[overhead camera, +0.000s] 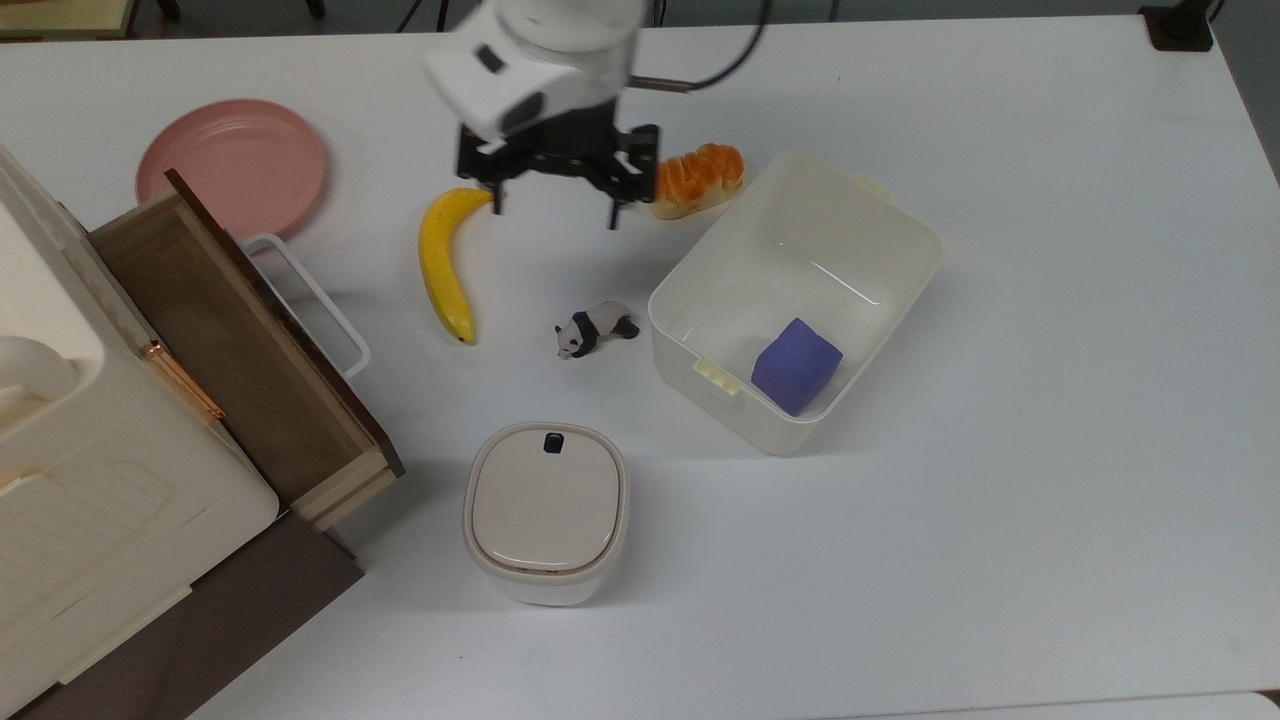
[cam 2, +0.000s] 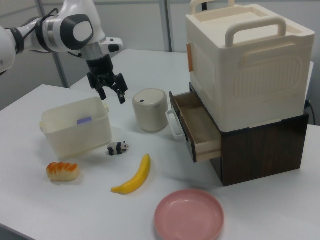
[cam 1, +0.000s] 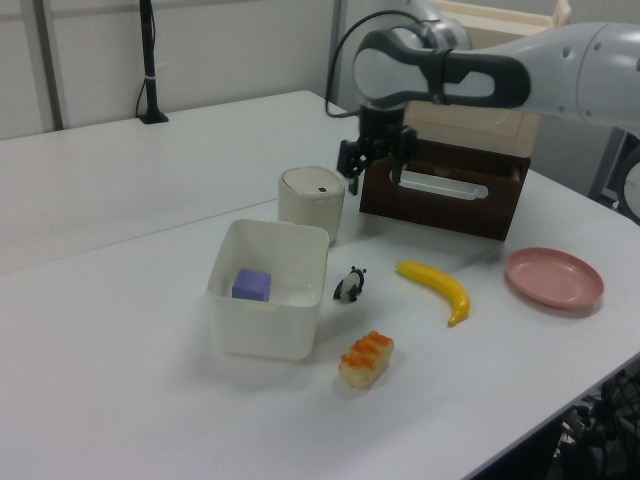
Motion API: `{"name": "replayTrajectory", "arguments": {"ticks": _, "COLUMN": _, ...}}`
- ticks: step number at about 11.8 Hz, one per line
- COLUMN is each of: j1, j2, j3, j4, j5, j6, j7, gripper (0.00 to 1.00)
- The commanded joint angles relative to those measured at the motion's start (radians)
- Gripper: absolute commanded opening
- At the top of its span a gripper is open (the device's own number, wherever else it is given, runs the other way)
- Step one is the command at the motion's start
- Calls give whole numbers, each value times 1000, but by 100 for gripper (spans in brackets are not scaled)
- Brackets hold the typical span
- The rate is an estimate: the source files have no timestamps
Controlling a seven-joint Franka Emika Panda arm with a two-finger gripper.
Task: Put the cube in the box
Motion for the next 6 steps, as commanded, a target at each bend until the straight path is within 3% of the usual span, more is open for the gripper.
{"name": "replayTrajectory", "arguments": {"ticks": 1, "j1": -32, "j2": -32, "j3": 7, "j4": -12, "j5": 7, "j6": -17, "j7": -87, "gripper": 100}}
{"name": "replayTrajectory", "arguments": {"ticks": 6, "j1": -45, "j2": -32, "j3": 7, "j4": -10, "j5": 25, "j6": -19, "j7": -102, "gripper": 100}}
